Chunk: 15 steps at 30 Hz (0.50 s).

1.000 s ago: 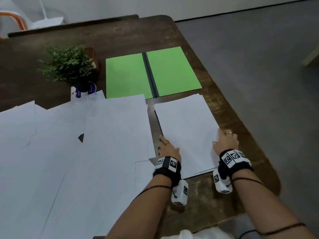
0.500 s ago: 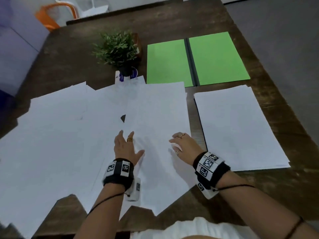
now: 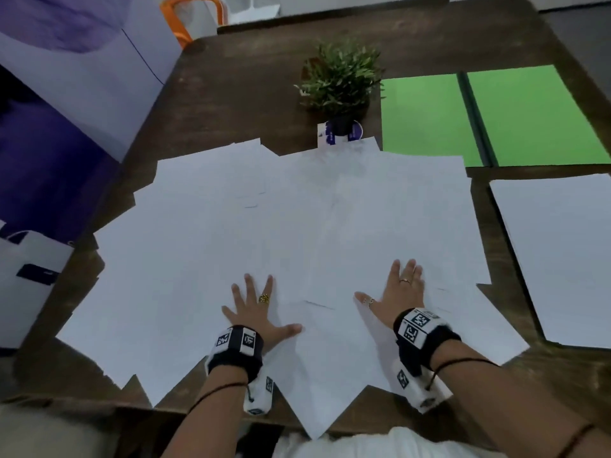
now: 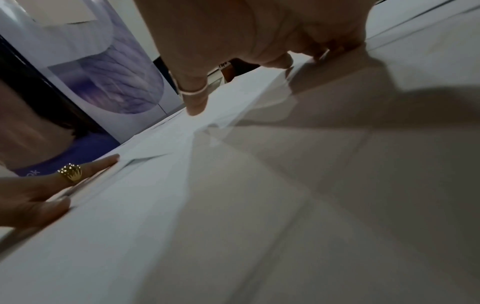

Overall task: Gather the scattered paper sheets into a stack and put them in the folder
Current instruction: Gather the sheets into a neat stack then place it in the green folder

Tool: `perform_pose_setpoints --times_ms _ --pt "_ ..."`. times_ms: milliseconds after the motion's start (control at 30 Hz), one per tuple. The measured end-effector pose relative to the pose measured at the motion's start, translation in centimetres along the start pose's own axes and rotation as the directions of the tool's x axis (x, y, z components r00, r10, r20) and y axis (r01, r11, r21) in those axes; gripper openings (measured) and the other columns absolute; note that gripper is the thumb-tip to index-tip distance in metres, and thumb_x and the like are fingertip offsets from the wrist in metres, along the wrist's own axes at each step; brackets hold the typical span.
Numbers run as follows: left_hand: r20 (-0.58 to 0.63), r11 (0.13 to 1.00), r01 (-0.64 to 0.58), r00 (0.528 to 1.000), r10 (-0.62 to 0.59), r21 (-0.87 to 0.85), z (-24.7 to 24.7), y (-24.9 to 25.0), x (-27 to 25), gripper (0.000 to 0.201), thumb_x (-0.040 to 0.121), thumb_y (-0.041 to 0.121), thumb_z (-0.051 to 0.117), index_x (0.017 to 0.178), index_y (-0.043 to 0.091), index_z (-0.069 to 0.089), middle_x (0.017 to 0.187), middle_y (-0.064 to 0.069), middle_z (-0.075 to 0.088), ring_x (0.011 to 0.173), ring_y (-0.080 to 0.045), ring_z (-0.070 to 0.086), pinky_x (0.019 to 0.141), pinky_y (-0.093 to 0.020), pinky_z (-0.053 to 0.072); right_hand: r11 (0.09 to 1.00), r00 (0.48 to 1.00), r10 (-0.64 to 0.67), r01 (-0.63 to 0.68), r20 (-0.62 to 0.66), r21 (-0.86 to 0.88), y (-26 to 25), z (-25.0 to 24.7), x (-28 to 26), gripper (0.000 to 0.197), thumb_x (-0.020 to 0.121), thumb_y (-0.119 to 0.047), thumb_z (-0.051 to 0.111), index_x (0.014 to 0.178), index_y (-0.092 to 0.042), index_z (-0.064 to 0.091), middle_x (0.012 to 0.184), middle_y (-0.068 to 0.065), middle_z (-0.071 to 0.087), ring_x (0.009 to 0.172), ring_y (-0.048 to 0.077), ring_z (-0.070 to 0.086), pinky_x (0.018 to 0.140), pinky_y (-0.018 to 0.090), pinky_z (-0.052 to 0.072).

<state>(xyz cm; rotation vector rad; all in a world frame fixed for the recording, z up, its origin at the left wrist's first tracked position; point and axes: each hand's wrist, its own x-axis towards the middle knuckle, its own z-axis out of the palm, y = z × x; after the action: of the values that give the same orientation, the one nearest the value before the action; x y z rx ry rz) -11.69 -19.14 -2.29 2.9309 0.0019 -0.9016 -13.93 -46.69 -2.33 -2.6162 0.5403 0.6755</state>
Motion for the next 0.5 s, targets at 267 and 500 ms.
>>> perform_pose_setpoints --times_ms 267,500 --pt "-0.039 0.997 -0.074 0.997 0.074 0.003 -0.2 -0.1 -0.5 0.122 0.061 0.086 0.049 0.146 0.031 -0.020 0.153 0.005 -0.028 0.143 -0.031 -0.016 0.112 -0.060 0.007 0.990 0.999 -0.047 0.048 0.013 -0.134 -2.8 1.5 -1.1 0.118 0.070 -0.078 0.051 0.149 -0.017 -0.012 0.156 0.014 -0.016 0.144 0.033 -0.013 0.117 0.049 0.001" --pt "-0.093 0.983 -0.180 0.980 0.175 -0.044 0.3 0.1 -0.5 0.111 0.072 0.075 0.053 0.149 0.026 -0.010 0.157 0.000 -0.014 0.145 -0.025 0.002 0.115 -0.053 0.013 0.994 0.999 -0.034 0.032 -0.013 -0.102 -1.1 1.2 -1.7 0.109 0.069 -0.072 0.059 0.150 -0.032 -0.002 0.158 0.000 -0.009 0.144 0.032 -0.012 0.114 0.056 0.004"
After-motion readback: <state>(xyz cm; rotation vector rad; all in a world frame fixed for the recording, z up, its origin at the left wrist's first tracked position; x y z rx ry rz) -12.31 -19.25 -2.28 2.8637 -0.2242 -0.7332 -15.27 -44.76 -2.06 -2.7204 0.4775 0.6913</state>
